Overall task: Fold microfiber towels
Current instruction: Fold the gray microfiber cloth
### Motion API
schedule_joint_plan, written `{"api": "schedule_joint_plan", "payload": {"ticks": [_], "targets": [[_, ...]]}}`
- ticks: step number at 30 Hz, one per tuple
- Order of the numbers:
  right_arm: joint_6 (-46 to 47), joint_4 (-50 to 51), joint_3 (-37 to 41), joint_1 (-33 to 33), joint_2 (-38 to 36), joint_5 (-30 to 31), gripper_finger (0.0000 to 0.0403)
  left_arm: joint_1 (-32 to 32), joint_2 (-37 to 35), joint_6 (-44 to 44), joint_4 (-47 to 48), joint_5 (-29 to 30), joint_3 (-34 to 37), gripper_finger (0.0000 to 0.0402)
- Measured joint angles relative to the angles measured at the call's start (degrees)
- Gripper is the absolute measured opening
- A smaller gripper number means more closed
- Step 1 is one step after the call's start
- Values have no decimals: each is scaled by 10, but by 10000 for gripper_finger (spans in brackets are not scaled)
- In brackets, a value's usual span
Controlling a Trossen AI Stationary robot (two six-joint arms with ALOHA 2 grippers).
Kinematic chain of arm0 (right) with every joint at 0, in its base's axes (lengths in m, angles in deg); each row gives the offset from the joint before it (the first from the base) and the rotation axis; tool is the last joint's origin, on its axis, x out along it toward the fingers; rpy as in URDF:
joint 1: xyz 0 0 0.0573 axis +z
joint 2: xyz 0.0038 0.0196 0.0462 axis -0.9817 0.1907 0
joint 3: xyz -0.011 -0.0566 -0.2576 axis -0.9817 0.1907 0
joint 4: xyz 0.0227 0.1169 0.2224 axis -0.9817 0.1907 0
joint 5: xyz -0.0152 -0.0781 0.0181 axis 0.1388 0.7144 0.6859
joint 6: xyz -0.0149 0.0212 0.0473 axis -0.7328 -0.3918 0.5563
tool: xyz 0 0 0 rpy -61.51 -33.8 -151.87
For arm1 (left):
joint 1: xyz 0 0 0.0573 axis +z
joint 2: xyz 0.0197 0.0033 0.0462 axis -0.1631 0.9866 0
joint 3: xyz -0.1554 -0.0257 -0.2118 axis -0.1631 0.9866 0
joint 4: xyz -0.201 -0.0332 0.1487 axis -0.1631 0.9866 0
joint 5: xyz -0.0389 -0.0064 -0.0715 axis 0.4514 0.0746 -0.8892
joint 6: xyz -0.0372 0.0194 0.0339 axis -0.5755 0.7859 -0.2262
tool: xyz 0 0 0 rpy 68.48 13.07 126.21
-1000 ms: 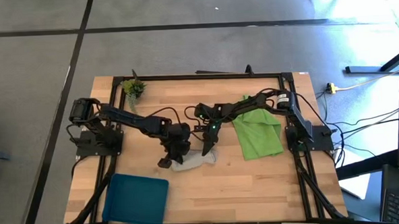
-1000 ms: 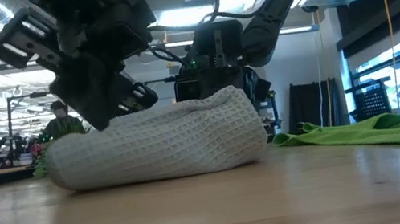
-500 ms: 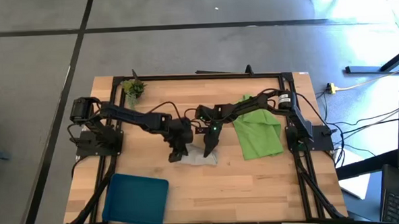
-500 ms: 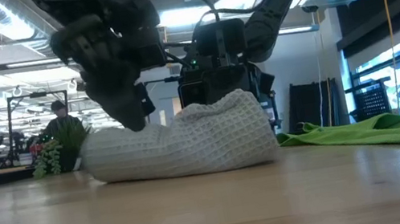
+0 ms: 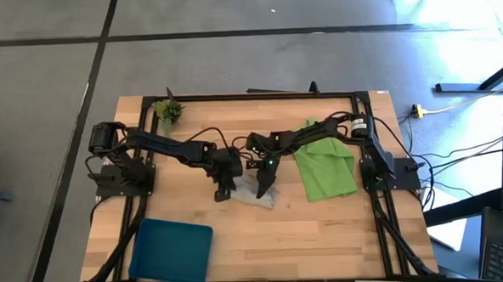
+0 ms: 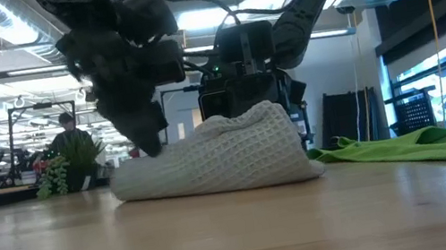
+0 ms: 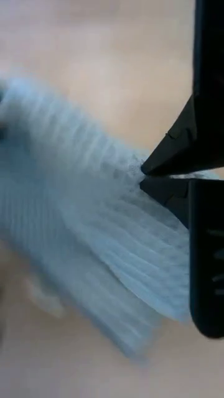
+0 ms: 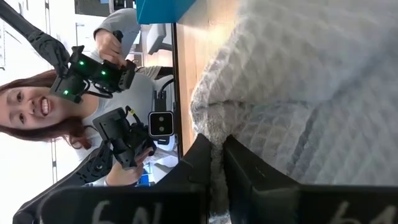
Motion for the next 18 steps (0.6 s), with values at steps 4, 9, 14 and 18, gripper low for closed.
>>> {"api": "schedule_joint_plan", "payload": {"ticks": [4, 9, 14, 18], "targets": [[-2, 1, 0, 0, 0, 0, 23, -15, 0, 26, 21, -101, 0, 0], [-2, 2, 0, 1, 0, 2, 23, -25, -1, 45, 15, -136, -1, 0], [-2, 2, 0, 3, -1, 13, 23, -23, -1, -12, 20, -46, 0, 0], [2, 2, 0, 4, -1, 21, 23, -25, -1, -13, 19, -80, 0, 0]]}}
